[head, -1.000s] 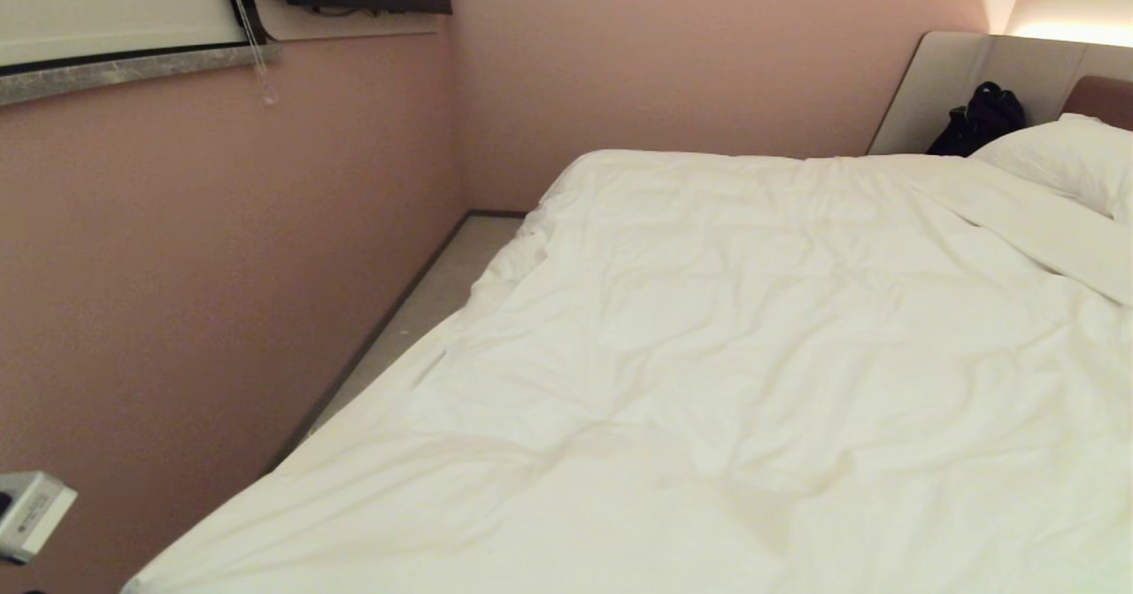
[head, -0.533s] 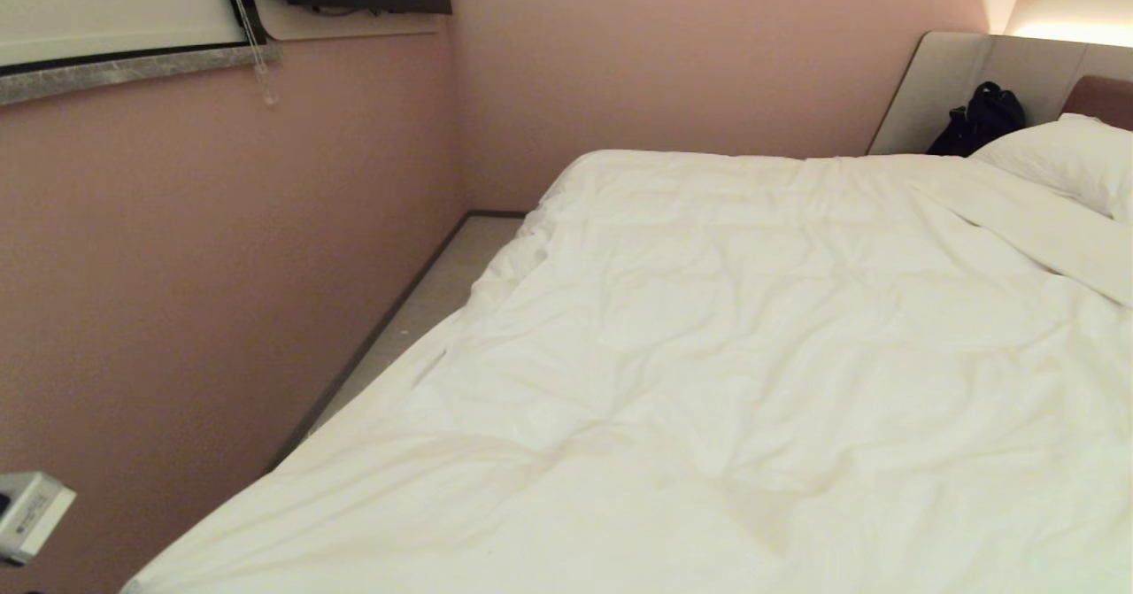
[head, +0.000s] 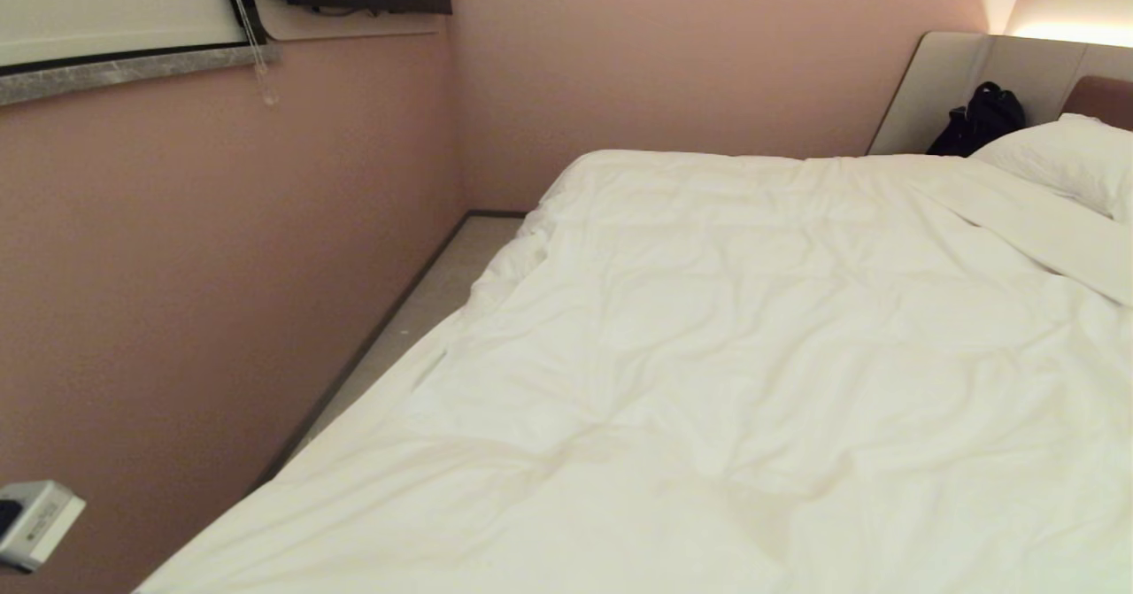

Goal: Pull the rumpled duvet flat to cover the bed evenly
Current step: Flatten the corners of the folded blanket

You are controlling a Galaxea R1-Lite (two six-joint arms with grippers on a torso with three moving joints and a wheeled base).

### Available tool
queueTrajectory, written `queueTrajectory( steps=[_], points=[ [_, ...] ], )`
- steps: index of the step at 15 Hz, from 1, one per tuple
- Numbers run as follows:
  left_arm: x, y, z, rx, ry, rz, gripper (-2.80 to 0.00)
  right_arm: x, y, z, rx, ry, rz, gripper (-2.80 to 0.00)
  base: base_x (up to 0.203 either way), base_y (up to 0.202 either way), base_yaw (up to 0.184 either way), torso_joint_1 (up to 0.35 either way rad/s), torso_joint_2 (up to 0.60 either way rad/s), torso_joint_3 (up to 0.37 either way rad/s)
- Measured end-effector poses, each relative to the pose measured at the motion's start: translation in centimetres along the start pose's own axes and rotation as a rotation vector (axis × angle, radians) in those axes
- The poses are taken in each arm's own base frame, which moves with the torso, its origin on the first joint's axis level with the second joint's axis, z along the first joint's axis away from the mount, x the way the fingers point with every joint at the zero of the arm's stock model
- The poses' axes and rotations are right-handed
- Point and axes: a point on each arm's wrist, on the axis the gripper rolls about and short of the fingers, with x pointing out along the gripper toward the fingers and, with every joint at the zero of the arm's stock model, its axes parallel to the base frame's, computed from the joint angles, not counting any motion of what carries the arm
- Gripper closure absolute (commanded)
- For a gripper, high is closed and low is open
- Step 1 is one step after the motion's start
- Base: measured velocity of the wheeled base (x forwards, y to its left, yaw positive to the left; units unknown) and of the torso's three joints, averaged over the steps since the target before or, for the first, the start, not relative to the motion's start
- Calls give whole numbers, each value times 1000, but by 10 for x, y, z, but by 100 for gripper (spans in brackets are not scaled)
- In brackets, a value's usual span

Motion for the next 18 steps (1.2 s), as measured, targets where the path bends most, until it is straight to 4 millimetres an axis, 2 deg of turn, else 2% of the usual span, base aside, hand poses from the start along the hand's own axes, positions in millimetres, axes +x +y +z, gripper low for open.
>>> queueTrajectory(
  steps=[13, 14, 18],
  points=[
    [22, 3, 11, -110, 118, 26, 0, 0, 0, 0, 0, 0, -1, 0, 0, 0, 0, 0, 0, 0],
    [24, 4, 12, -119, 126, 28, -280, 0, 0, 0, 0, 0, 0, 0, 0, 0, 0, 0, 0, 0],
    [30, 4, 16, -136, 144, 32, -280, 0, 0, 0, 0, 0, 0, 0, 0, 0, 0, 0, 0, 0]
  ],
)
